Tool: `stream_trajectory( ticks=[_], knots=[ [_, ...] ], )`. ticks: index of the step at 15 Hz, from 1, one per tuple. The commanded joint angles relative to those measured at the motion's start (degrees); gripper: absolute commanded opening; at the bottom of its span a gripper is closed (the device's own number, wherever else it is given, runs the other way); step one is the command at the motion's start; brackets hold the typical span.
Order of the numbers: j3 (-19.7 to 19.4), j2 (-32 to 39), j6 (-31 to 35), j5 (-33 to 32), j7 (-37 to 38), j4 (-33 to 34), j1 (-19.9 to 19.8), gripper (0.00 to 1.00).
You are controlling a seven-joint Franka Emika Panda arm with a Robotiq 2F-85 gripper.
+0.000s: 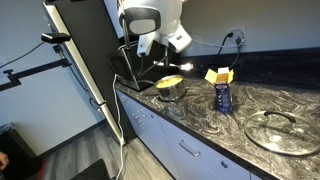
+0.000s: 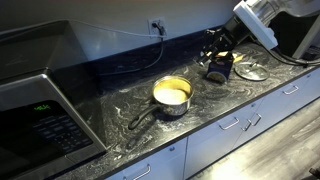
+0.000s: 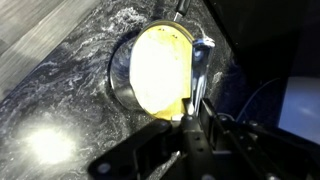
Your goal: Use the silver fork to stir the contents in the silver pot
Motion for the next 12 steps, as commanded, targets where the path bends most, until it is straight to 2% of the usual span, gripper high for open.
stream_trajectory(
  ticks=[1, 8, 10, 12],
  knots=[
    [0.7, 2.36, 5.39, -6.49, -5.35, 0.05, 0.27, 0.03],
    [1.32, 5.71, 9.72, -20.45, -17.77, -0.68, -0.48, 0.03],
    [1.34, 6.77, 12.58, -25.24, -17.69, -1.15, -0.33, 0.03],
    [0.91, 8.14, 14.88, -31.27, -13.98, -1.48, -0.03, 0.03]
  ],
)
